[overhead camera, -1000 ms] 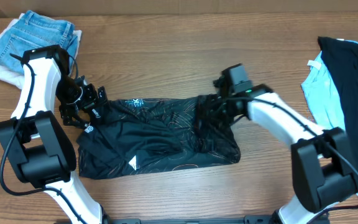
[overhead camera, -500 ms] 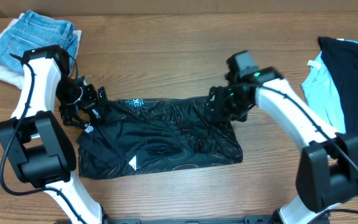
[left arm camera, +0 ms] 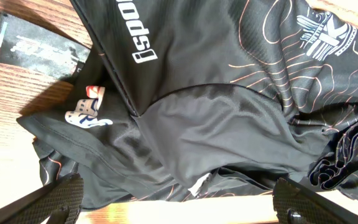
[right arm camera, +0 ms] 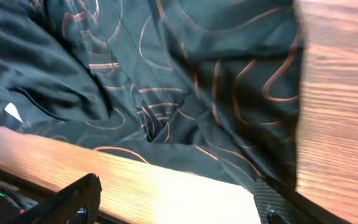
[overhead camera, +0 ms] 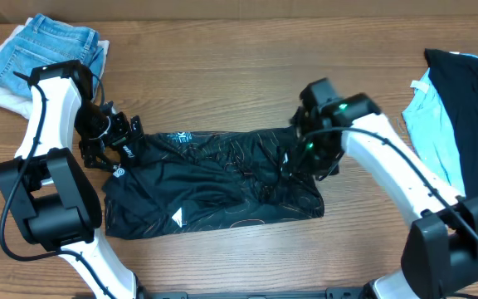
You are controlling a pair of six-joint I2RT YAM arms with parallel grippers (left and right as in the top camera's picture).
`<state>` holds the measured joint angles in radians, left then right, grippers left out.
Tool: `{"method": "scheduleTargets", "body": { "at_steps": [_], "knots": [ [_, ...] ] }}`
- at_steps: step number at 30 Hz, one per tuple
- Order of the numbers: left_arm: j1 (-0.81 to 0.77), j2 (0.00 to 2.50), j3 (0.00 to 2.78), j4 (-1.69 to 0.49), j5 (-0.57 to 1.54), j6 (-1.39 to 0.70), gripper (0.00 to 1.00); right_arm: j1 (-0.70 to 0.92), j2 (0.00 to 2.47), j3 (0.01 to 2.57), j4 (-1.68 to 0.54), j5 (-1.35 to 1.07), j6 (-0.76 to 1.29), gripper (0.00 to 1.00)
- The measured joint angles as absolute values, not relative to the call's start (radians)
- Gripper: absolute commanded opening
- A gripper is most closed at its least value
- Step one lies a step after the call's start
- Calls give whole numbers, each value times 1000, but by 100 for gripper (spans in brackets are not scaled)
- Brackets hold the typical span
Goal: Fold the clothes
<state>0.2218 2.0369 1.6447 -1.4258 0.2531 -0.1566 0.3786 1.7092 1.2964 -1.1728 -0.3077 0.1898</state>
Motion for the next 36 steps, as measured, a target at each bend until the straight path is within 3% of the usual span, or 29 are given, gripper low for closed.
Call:
{"method": "scheduleTargets", "body": {
  "at_steps": [21,36],
  "knots": [
    [222,2037,1645,-1433,253,-157,100,401,1712,1067,-937,-262,160,73],
    [222,2037,1645,-1433,253,-157,100,392,1713,1058,-994,-131,226,70]
  ]
}}
